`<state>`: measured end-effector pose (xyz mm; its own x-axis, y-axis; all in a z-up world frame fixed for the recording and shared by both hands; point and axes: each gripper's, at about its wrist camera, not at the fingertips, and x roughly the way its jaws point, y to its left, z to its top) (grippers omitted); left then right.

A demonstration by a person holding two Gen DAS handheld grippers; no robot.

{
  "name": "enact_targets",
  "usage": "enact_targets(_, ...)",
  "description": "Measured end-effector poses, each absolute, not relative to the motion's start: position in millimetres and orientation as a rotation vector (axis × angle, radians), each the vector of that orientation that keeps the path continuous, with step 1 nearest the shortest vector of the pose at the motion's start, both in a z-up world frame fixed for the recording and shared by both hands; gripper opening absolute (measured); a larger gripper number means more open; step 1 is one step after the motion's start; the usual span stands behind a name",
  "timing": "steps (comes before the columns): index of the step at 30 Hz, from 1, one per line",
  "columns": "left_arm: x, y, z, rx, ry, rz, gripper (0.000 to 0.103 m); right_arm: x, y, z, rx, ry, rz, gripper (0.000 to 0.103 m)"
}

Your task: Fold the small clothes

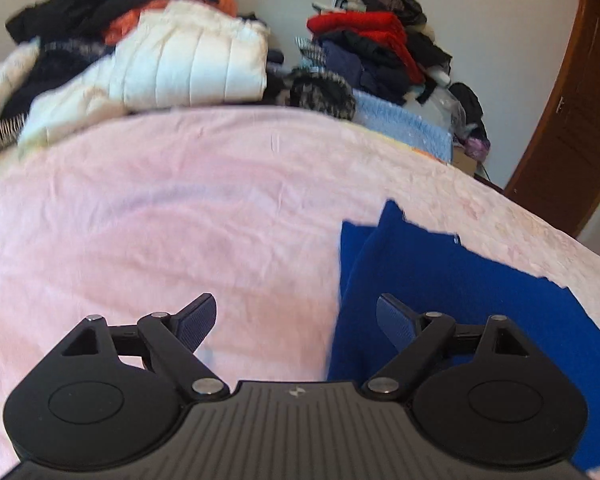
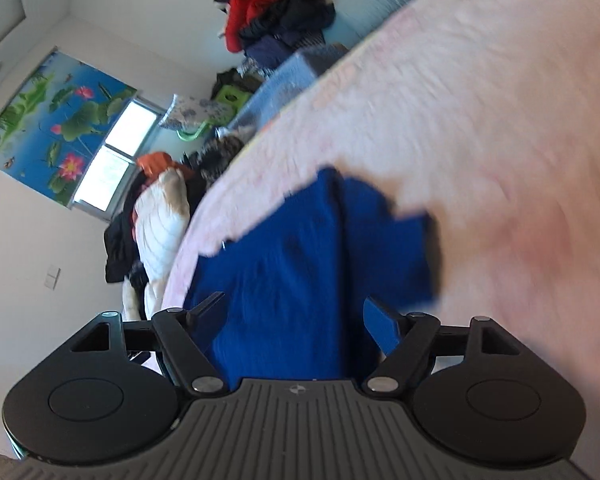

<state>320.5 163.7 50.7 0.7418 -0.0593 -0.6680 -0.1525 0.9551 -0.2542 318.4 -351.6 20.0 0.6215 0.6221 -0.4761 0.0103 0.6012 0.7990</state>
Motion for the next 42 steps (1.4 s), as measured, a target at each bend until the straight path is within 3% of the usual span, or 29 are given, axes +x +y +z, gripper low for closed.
enact_targets(5, 311.2, 171.8, 24.3, -0.436, 0.824, 0.037, 0.088, 313.1, -342.5, 1.5, 0.887, 0.889, 0.390, 0.074)
enact_targets(16, 299.8, 145.8, 17.8, -0.525, 0.831, -0.061, 0.084, 304.6, -316.2, -2.3, 0.845, 0.920, 0.421, 0.075)
enact_targets(17, 299.5, 144.4, 18.4, -0.516, 0.832, -0.039, 0.076, 303.6, -314.2, -2.6, 0.834, 0.908, 0.417, 0.060)
enact_targets(18, 300.0, 143.3, 19.1, -0.492, 0.842, 0.000, 0.047, 303.6, -311.9, -3.2, 0.817, 0.914, 0.398, 0.036)
enact_targets(19, 301.2, 144.4, 19.0, -0.482, 0.855, 0.016, 0.031, 305.1, -309.1, -5.7, 0.804, 0.937, 0.397, 0.019)
enact_targets(20, 302.2, 148.6, 17.7, -0.510, 0.862, 0.004, 0.025, 305.0, -306.8, -8.0, 0.791, 0.938, 0.397, 0.015)
enact_targets(21, 303.2, 152.3, 16.8, -0.528, 0.876, -0.002, 0.015, 304.1, -304.9, -8.6, 0.778, 0.929, 0.397, 0.015)
enact_targets(22, 303.2, 154.3, 17.3, -0.527, 0.882, 0.003, 0.014, 303.6, -304.6, -8.2, 0.776, 0.927, 0.395, 0.015)
enact_targets(29, 295.3, 160.8, 39.3, -0.450, 0.849, 0.006, 0.011, 300.6, -315.9, 6.5, 0.759, 0.884, 0.386, 0.014)
enact_targets(34, 299.4, 157.0, 20.9, -0.395, 0.907, 0.027, 0.011, 303.1, -317.7, -11.1, 0.790, 0.923, 0.384, 0.013)
enact_targets(39, 289.7, 151.9, 37.5, -0.332, 0.847, 0.015, 0.019, 299.2, -329.1, -3.8, 0.860, 0.929, 0.374, 0.045)
enact_targets(42, 276.5, 162.0, 59.6, -0.324, 0.778, 0.052, 0.020, 288.9, -346.1, 25.7, 0.835, 0.772, 0.346, 0.046)
